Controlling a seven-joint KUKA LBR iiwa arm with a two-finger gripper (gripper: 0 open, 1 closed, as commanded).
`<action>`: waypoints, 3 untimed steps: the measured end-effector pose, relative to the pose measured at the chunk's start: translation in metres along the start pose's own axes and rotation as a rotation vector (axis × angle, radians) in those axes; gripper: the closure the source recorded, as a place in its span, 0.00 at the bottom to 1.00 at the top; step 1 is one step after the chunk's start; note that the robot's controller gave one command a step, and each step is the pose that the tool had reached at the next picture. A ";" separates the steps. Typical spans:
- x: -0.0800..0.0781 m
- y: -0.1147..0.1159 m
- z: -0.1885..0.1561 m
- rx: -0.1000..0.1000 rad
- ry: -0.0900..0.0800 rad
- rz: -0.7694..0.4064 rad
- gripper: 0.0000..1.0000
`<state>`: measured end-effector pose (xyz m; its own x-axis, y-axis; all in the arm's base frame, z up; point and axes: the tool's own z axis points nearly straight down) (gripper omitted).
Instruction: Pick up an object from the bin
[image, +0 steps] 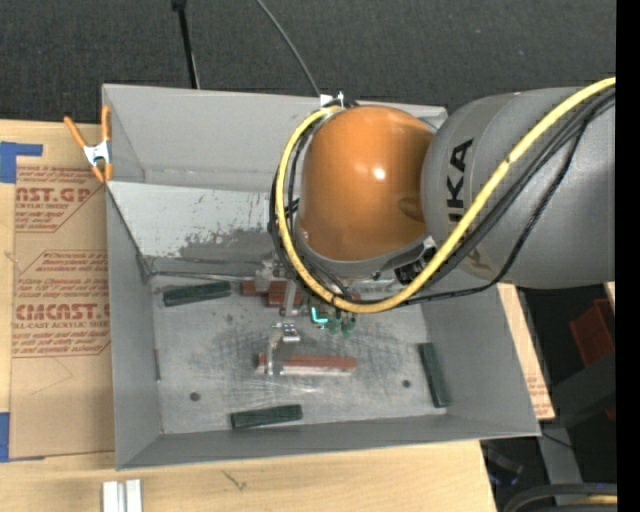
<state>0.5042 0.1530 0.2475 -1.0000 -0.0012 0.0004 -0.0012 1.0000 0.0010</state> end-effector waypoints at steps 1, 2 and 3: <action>-0.001 0.000 0.000 0.000 -0.002 0.001 0.00; -0.008 -0.019 0.065 -0.002 -0.006 -0.024 0.00; -0.014 -0.051 0.128 0.001 0.001 -0.120 0.00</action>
Offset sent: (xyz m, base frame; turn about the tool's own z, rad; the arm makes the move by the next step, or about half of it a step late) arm 0.0157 -0.0486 -0.1631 -0.0554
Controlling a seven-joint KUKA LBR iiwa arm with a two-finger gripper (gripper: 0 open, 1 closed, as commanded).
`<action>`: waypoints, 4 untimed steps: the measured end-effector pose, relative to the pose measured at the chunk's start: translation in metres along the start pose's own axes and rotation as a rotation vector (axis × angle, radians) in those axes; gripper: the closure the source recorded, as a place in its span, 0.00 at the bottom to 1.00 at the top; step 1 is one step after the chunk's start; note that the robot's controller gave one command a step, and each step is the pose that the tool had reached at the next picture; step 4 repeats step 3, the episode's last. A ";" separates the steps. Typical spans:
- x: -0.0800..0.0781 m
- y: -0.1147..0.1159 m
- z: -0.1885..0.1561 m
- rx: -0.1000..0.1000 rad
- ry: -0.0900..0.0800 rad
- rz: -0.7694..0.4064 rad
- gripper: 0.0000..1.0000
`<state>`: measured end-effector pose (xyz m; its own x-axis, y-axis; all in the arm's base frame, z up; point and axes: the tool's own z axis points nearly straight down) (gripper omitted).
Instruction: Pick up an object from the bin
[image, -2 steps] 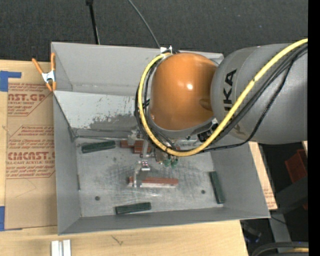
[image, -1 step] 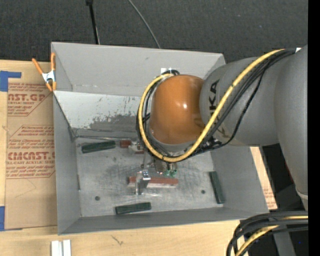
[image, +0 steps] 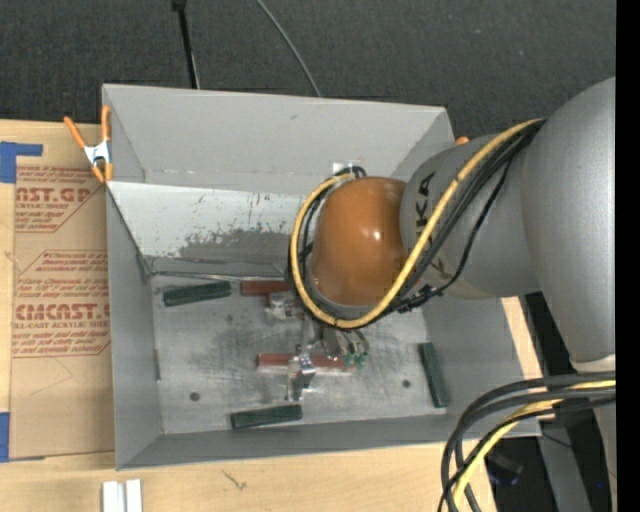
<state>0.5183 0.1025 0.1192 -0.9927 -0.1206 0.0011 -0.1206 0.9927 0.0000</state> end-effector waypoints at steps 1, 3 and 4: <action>-0.025 -0.014 0.036 -0.001 -0.002 -0.034 1.00; -0.014 0.017 -0.134 -0.001 -0.007 0.001 1.00; -0.014 0.017 -0.134 -0.001 -0.007 0.001 1.00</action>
Offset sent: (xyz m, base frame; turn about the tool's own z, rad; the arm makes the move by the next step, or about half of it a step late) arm 0.0000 0.0000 0.0000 0.0000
